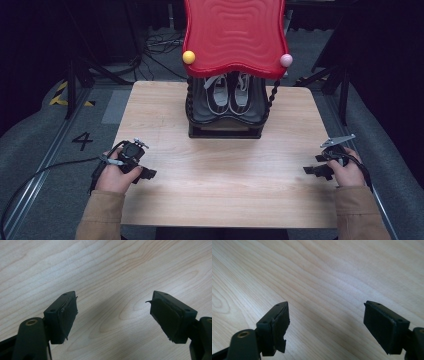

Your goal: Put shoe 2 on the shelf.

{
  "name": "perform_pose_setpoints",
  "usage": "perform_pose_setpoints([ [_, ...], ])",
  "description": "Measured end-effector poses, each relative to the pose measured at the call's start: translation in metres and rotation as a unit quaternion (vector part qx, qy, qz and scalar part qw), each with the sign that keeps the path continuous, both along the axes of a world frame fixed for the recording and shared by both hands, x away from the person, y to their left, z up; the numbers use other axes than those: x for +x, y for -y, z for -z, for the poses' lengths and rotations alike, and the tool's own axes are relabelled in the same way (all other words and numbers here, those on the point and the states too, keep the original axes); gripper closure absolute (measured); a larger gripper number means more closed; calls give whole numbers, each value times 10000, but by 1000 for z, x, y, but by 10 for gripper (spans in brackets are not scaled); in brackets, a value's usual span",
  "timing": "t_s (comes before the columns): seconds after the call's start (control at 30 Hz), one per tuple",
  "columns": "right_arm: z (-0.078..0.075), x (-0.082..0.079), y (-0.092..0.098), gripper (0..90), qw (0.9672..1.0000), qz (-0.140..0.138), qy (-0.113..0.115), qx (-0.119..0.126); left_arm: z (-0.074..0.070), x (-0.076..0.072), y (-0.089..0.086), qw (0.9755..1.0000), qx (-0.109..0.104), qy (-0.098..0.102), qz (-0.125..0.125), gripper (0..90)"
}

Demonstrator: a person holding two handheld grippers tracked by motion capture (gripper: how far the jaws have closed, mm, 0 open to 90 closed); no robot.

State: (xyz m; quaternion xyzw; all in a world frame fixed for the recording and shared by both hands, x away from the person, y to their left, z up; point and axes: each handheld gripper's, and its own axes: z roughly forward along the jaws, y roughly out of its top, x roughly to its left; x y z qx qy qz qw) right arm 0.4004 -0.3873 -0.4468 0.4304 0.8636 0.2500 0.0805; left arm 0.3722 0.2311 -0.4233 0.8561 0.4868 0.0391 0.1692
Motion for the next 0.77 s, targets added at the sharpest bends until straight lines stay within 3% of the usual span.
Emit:
perform_pose_setpoints([
  [0.1, 7, 2, -1, 213, 10000, -44, 69, -20, 6, 1, 0, 9999, -115, -112, -19, 222],
  [0.2, 13, 3, -2, 213, 9998, -135, 135, -22, 11, 2, 1, 9998, -86, -185, 46, 221],
  [0.33, 22, 0, -7, 219, 9970, -352, 690, 33, 15, 3, 5, 9994, 18, -227, 265, 218],
  [0.47, 28, -2, -10, 176, 9956, -418, 810, 202, 17, 2, 10, 9987, 26, -349, 374, 212],
  [0.77, 29, -2, -11, 161, 9958, -397, 788, 224, 21, 3, 13, 9976, 107, -436, 529, 207],
])
